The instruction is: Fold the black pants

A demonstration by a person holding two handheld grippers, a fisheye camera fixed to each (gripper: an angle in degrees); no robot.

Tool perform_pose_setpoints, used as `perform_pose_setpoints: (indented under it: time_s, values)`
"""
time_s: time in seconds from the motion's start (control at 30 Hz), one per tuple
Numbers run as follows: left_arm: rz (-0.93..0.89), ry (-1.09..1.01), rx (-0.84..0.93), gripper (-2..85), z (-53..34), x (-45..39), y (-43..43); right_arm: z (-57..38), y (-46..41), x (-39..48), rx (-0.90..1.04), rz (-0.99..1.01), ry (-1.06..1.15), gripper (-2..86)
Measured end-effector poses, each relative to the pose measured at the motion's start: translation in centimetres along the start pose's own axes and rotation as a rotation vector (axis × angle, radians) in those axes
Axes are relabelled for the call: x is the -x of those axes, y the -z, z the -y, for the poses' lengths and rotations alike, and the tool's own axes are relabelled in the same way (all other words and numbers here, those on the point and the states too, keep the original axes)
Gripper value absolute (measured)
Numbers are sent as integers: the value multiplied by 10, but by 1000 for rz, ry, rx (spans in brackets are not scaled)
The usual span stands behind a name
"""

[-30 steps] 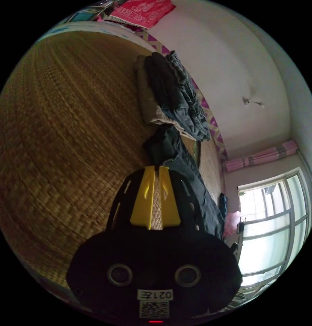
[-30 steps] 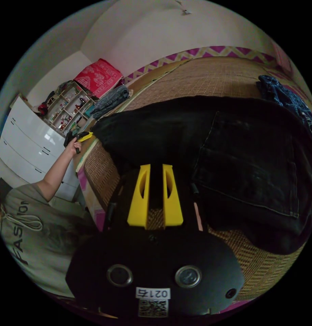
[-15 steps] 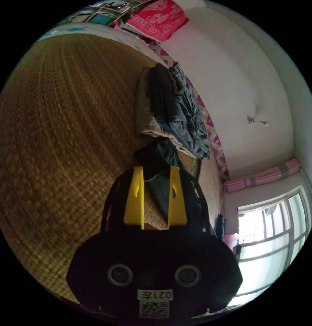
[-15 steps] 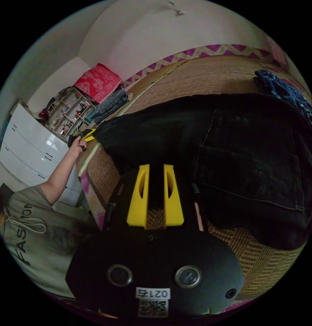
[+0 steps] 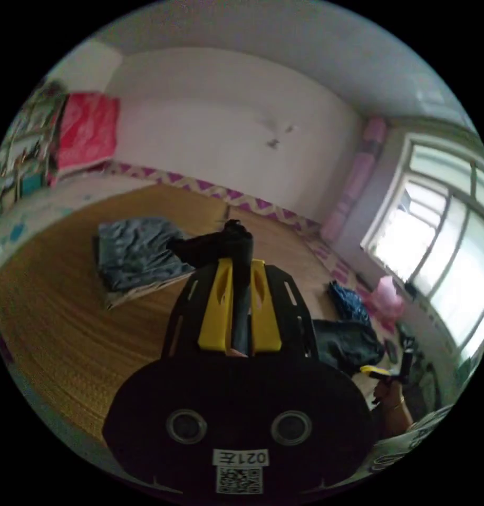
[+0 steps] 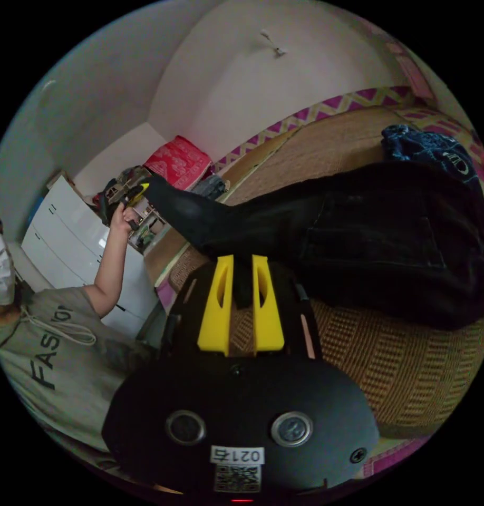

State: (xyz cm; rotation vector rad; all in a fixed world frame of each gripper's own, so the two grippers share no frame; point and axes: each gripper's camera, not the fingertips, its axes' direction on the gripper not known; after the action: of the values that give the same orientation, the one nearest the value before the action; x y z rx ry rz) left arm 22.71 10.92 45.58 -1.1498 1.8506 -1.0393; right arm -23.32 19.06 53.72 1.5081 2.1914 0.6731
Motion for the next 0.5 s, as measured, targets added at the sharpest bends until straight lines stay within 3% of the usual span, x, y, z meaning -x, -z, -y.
perform_pose_setpoints:
  time_s: [0.1,0.27,0.37,0.5]
  values:
    - [-59,-212,31,50,-15,-126,-40,-23,31,7,-52,-7,4,63]
    - [-146,-420,333,50,-113,-291,-180,-68,80,4,-124,26,-54,62]
    - [-99,-463,492,50,-171,-325,-239,-89,101,-3,-142,38,-99,61]
    - [-107,-412,369,49,-170,-339,-223,-107,127,-12,-171,15,-136,60]
